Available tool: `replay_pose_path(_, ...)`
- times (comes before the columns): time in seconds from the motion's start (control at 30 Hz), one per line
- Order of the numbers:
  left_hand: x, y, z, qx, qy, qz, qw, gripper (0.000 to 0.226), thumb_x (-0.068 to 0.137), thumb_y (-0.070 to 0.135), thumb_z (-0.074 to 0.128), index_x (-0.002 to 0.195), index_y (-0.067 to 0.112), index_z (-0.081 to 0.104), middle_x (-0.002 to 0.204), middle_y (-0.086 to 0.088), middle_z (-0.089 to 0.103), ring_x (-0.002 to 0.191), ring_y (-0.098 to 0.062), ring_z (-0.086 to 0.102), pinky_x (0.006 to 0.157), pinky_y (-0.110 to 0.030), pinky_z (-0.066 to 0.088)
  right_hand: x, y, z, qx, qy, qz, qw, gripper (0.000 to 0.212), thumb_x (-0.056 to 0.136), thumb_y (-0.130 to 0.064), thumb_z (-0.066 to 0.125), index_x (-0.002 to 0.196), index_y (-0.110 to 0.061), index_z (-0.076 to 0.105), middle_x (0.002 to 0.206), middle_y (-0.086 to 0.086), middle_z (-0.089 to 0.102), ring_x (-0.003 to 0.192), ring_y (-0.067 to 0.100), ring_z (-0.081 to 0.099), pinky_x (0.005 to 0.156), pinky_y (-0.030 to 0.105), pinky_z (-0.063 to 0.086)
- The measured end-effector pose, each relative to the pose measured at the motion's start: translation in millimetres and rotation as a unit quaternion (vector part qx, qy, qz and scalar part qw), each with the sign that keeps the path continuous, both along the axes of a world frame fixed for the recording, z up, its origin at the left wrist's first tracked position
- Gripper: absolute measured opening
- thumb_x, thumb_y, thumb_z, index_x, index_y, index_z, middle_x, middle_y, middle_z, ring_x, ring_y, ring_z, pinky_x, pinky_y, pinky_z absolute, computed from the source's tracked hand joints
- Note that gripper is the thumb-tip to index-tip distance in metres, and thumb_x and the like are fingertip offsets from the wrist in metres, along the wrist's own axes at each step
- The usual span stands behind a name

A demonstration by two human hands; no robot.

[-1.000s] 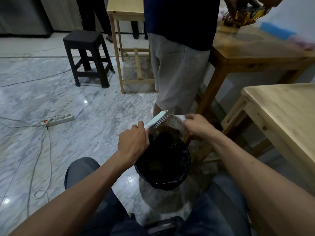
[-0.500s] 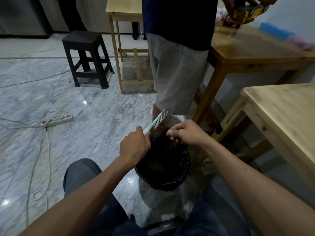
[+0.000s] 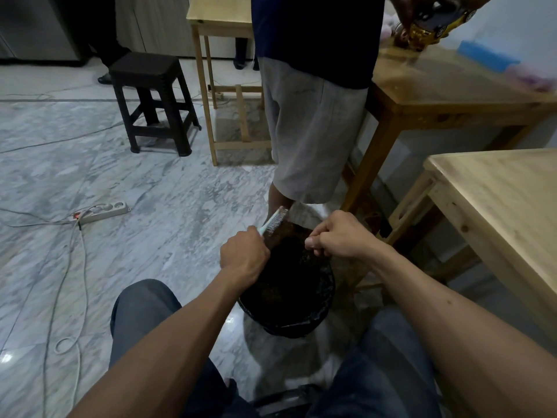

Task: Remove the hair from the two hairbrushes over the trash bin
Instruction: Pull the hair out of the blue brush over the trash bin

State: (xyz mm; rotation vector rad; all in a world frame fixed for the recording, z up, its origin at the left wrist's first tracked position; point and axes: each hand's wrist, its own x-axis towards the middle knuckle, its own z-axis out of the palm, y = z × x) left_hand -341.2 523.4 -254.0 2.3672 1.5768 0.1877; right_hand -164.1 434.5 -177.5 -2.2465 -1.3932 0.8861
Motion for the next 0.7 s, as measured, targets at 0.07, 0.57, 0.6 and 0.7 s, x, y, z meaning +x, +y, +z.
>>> replay_pose_path(0.07, -7, 7, -3, -0.016, 0.002, 0.019, 1.0, 0.025, 0.097, 0.026, 0.044, 0.107, 0.005, 0.054, 0.103, -0.016, 0.065, 0.087, -0.036, 0.061, 0.065, -0.037, 0.038, 0, -3, 6, -0.005, -0.001, 0.016, 1.0, 0.017, 0.089, -0.025, 0.077, 0.077, -0.016, 0.084, 0.068, -0.003, 0.078, 0.076, 0.017, 0.076, 0.076, 0.033, 0.062)
replay_pose_path(0.57, 19, 17, 4, -0.094, -0.027, 0.059, 0.993, 0.034, 0.097, 0.033, 0.046, 0.112, 0.003, 0.053, 0.108, -0.016, 0.061, 0.092, -0.035, 0.059, 0.071, -0.039, 0.043, 16, -5, 19, -0.005, -0.029, 0.005, 1.0, 0.024, 0.091, -0.022, 0.076, 0.068, -0.018, 0.081, 0.064, -0.002, 0.076, 0.06, 0.003, 0.068, 0.055, 0.016, 0.047)
replay_pose_path(0.6, 20, 14, 4, -0.088, -0.04, 0.061, 0.993, 0.036, 0.098, 0.035, 0.044, 0.112, 0.003, 0.052, 0.106, -0.016, 0.061, 0.087, -0.034, 0.057, 0.069, -0.039, 0.043, 18, -7, 14, -0.017, -0.027, -0.003, 0.999, 0.02, 0.092, -0.022, 0.076, 0.073, -0.017, 0.082, 0.066, -0.002, 0.076, 0.063, 0.006, 0.071, 0.055, 0.017, 0.05)
replay_pose_path(0.7, 16, 4, 3, -0.021, -0.072, 0.048, 0.996, 0.036, 0.101, 0.039, 0.037, 0.109, 0.006, 0.049, 0.094, -0.014, 0.063, 0.071, -0.029, 0.051, 0.061, -0.038, 0.04, 26, -12, 0, -0.119, 0.007, -0.001, 0.993, 0.028, 0.094, -0.02, 0.074, 0.122, -0.014, 0.075, 0.094, 0.001, 0.077, 0.081, 0.014, 0.075, 0.063, 0.023, 0.058)
